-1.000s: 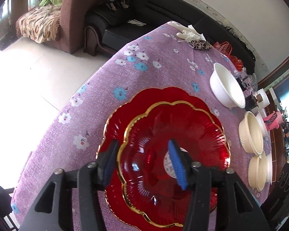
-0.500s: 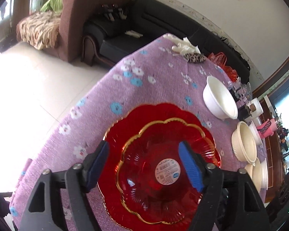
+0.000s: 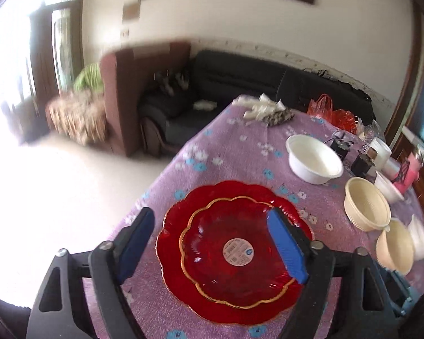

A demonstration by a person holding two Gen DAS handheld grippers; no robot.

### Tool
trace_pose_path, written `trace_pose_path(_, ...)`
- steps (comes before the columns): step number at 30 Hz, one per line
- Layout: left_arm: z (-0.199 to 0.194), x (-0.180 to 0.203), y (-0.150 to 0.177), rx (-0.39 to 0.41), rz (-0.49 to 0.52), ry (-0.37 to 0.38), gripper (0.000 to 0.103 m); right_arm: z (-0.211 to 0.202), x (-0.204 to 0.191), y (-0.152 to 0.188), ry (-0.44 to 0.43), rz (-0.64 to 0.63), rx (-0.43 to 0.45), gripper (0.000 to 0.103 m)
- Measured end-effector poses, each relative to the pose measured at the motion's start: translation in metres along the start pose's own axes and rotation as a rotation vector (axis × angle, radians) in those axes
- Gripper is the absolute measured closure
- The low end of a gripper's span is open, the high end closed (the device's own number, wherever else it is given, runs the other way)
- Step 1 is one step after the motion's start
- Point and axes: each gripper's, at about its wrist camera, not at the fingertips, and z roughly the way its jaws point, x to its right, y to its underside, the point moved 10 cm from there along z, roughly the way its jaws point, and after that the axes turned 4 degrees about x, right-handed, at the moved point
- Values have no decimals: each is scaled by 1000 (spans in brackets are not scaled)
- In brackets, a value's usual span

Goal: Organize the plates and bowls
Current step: 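Open both grippers and withdraw from the red plate stack, then grasp the rim of the cream bowl with handle tabs with both grippers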

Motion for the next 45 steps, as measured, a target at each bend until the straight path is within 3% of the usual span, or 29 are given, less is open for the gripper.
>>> trace_pose_path(4, -35, 32, -1, 111, 88, -48, 10, -25, 29, 6, 41, 6, 34, 48)
trace_pose_path(9, -58, 69, 8, 158, 144, -42, 3, -52, 75, 13, 86, 50, 53, 45)
trace_pose_path(23, -67, 165, 52, 99, 318, 41, 3, -122, 216, 33, 236, 244, 108, 43)
trace_pose_path(37, -42, 193, 72, 31, 379, 55, 3, -121, 269, 41, 270, 355, 96, 43)
trace_pose_path(45, -22, 206, 78, -12, 398, 62, 3, -104, 277, 37, 235, 422, 66, 43)
